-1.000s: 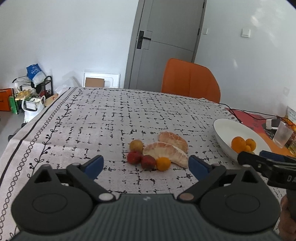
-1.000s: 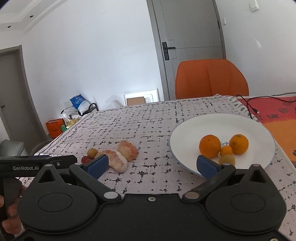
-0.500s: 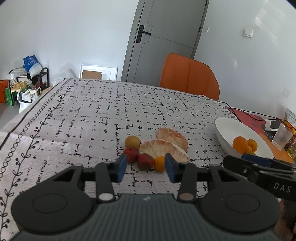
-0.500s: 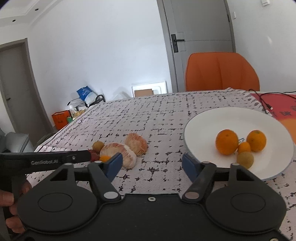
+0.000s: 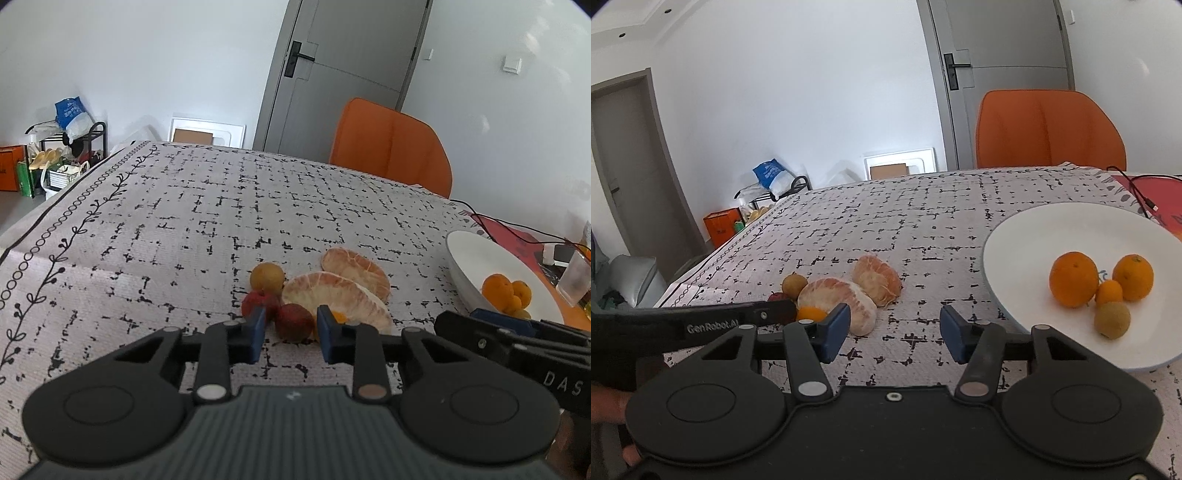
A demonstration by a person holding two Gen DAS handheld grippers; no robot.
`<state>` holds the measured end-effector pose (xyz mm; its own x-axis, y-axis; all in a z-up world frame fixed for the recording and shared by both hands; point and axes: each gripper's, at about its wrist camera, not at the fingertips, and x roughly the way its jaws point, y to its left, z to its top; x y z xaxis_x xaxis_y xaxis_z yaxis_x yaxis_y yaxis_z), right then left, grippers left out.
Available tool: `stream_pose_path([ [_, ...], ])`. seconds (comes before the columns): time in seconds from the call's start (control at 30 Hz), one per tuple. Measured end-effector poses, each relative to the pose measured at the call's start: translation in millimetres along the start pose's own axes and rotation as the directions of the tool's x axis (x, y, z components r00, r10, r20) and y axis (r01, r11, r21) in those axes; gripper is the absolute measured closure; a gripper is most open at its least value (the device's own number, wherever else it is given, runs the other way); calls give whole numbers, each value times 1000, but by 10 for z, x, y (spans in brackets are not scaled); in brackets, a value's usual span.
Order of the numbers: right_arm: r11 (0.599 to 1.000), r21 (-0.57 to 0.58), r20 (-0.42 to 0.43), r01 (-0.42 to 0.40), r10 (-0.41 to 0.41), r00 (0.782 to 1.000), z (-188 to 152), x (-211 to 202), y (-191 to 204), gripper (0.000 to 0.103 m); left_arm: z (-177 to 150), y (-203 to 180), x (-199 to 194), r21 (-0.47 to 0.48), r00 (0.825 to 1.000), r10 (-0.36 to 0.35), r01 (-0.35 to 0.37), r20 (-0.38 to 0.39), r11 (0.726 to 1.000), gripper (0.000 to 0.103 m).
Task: Organize fruits
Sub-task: 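Move both tools back to the fruit and close the left tool on a red plum, then close the right tool on a pomelo segment while the left tool holds the red plum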
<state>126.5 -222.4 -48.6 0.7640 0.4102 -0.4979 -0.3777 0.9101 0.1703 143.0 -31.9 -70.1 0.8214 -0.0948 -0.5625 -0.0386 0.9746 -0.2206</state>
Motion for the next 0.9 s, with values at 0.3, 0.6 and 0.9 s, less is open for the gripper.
stream_pose_path([
  [0.3,1000,-25,-32,-16,15,999,24,178,71,56,8,76,19,-29,1000,-24,24,-4,999,83],
  [0.6,998,-47,-64,-32,29,998,42,323,149,57,3,153,-110,-46,1000,-26,26,2,999,83],
  [0.9,997,-64,-81,-39,34,996,32,425,191,74,2,273,-185,-60,1000,7,-6,5,998,83],
])
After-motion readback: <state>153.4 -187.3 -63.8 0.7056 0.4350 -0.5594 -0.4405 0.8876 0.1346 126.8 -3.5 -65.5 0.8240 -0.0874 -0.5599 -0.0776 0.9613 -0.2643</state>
